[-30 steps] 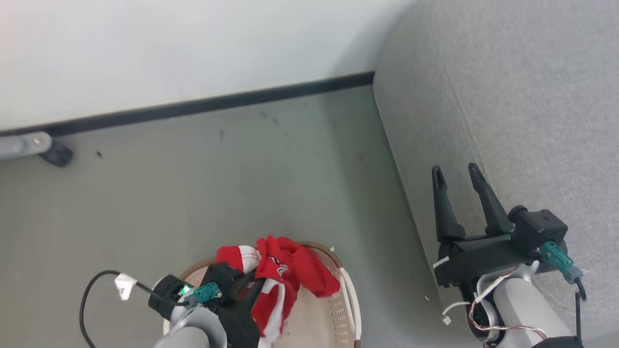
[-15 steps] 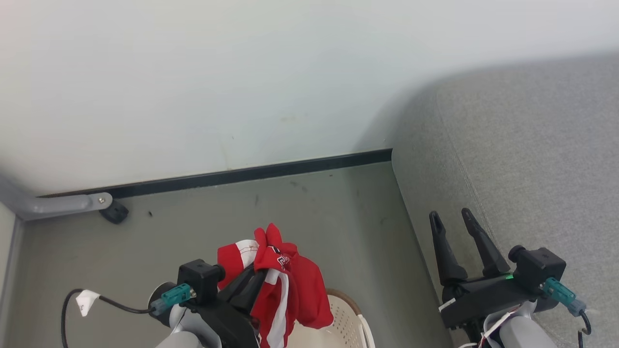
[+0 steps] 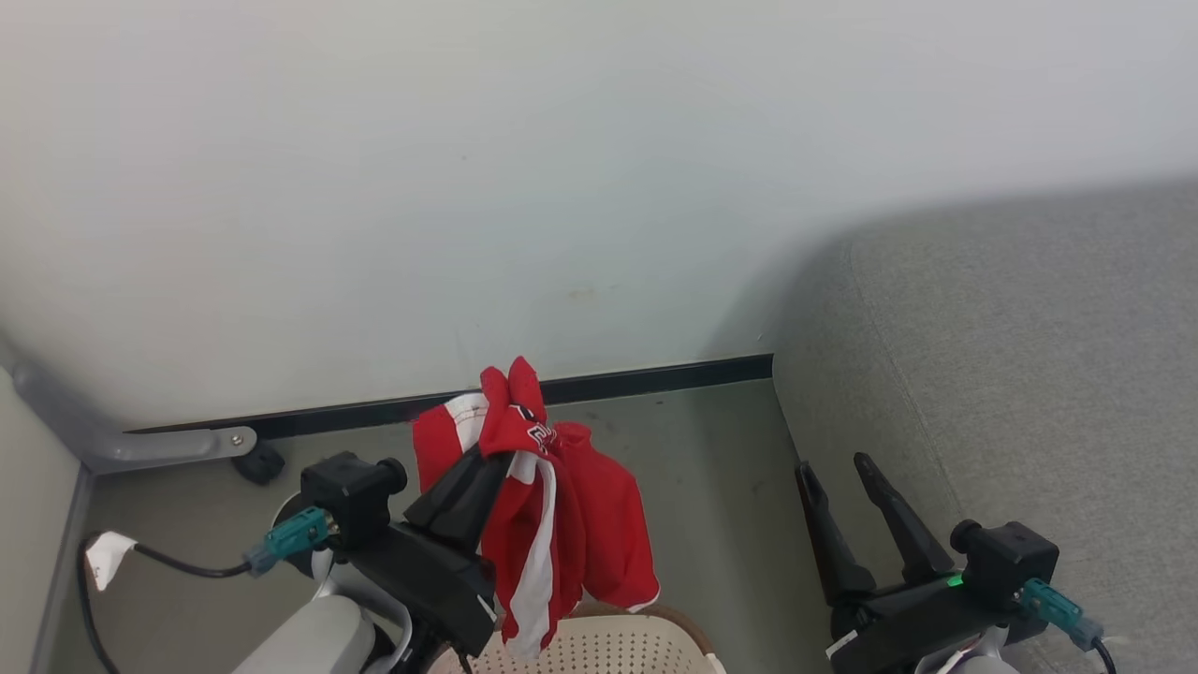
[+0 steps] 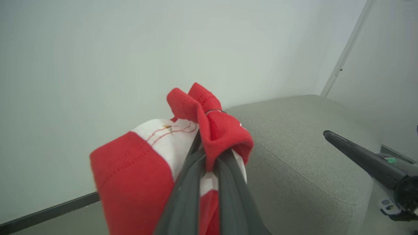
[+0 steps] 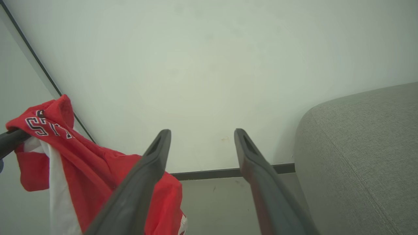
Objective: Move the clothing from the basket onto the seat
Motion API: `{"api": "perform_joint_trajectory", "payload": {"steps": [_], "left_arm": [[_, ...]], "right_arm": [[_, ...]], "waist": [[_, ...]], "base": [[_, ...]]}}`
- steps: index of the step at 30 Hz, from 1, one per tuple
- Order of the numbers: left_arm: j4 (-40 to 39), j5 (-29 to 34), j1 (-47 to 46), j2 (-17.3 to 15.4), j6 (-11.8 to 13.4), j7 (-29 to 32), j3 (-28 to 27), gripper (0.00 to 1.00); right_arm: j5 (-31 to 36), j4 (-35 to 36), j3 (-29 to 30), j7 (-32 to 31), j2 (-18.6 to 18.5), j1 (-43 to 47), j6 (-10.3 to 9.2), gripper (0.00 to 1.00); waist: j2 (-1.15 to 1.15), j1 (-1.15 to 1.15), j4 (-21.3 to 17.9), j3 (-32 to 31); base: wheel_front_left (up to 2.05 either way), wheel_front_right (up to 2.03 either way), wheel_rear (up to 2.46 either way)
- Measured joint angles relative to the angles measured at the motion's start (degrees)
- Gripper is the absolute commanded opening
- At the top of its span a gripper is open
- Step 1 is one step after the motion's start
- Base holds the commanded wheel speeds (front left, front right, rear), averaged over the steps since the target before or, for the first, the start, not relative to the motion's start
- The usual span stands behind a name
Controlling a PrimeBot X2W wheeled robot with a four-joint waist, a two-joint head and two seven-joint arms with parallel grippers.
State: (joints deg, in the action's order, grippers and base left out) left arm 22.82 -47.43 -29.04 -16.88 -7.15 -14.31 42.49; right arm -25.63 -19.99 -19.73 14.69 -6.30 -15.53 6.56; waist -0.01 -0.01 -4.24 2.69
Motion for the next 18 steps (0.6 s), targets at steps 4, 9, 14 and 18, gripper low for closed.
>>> {"api": "perform_joint_trajectory", "payload": {"steps": [4,9,14,18], "left_arm": [[-1.9,0.0,-0.9,-0.2,0.0,0.0,-0.9,0.00],[-4.2,0.0,-1.0,-0.2,0.1,0.0,-1.0,0.00],[-5.5,0.0,-1.2,0.1,0.2,0.0,-0.8,0.00],[-6.8,0.0,-1.7,1.0,0.2,0.1,-0.3,0.00]], "right_arm": [[-0.1,-0.1,-1.3,0.0,0.0,0.2,0.09,1.00],[0.0,-0.8,-3.6,0.0,0.0,0.2,0.34,1.00],[0.4,-2.6,-6.2,0.0,0.1,-0.5,0.49,1.00],[0.5,-4.9,-9.6,0.0,0.4,-1.6,0.51,1.00]], "waist": [[0.01,0.00,0.1,-0.2],[0.01,0.01,0.2,-0.2],[0.01,0.01,0.5,-0.2],[0.01,0.01,1.2,-0.3]], "base": [[0.00,0.00,0.00],[0.00,0.00,0.00],[0.00,0.00,0.00],[0.00,0.00,0.00]]}}
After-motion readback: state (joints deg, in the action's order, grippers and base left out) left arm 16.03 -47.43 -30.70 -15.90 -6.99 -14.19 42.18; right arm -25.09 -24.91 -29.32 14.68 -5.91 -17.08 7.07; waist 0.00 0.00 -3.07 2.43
